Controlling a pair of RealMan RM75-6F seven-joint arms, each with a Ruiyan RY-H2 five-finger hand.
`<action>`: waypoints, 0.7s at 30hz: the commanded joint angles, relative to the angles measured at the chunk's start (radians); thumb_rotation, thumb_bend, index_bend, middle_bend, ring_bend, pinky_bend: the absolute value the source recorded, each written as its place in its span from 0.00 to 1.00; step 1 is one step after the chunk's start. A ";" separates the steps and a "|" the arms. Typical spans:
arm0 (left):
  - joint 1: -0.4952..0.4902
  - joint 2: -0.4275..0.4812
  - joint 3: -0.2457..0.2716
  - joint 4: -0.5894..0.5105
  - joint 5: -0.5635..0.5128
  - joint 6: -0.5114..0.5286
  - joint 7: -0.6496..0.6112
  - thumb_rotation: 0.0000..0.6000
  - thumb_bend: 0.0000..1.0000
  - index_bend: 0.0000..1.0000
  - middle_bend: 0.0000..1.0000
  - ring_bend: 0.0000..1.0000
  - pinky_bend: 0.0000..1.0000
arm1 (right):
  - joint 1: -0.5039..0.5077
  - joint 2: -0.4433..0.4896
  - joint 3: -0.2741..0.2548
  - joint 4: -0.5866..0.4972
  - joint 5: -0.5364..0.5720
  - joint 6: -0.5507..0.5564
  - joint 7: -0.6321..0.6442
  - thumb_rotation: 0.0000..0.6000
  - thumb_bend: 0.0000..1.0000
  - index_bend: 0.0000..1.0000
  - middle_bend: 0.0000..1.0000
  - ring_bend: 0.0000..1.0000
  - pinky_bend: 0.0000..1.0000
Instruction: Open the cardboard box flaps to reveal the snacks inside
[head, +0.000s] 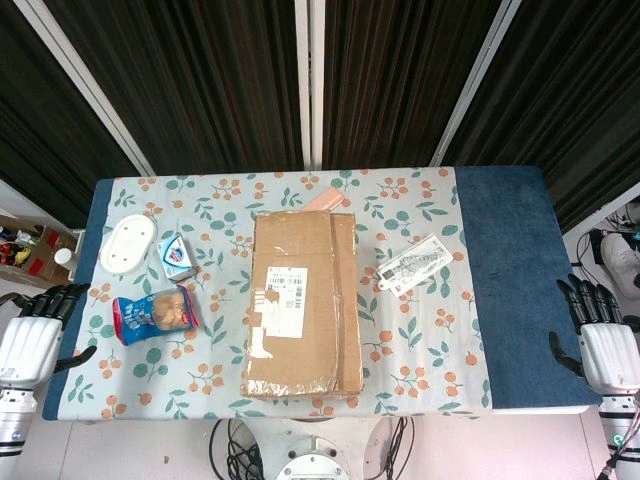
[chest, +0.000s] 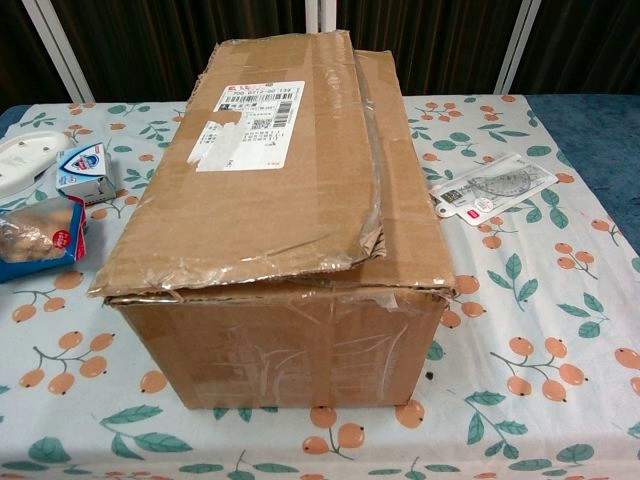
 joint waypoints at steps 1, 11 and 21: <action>0.001 -0.003 0.000 0.002 0.000 0.003 -0.002 1.00 0.10 0.16 0.17 0.16 0.24 | 0.005 0.002 0.004 -0.010 -0.003 0.000 -0.009 1.00 0.35 0.00 0.00 0.00 0.00; 0.019 -0.001 0.012 -0.006 0.014 0.030 -0.003 1.00 0.10 0.16 0.17 0.16 0.24 | -0.002 0.019 0.003 -0.018 -0.005 0.013 0.000 1.00 0.36 0.00 0.00 0.00 0.00; 0.034 -0.001 0.016 -0.007 0.005 0.043 -0.005 1.00 0.10 0.16 0.17 0.16 0.24 | 0.020 0.036 0.008 -0.055 -0.033 0.007 -0.022 1.00 0.35 0.00 0.00 0.00 0.00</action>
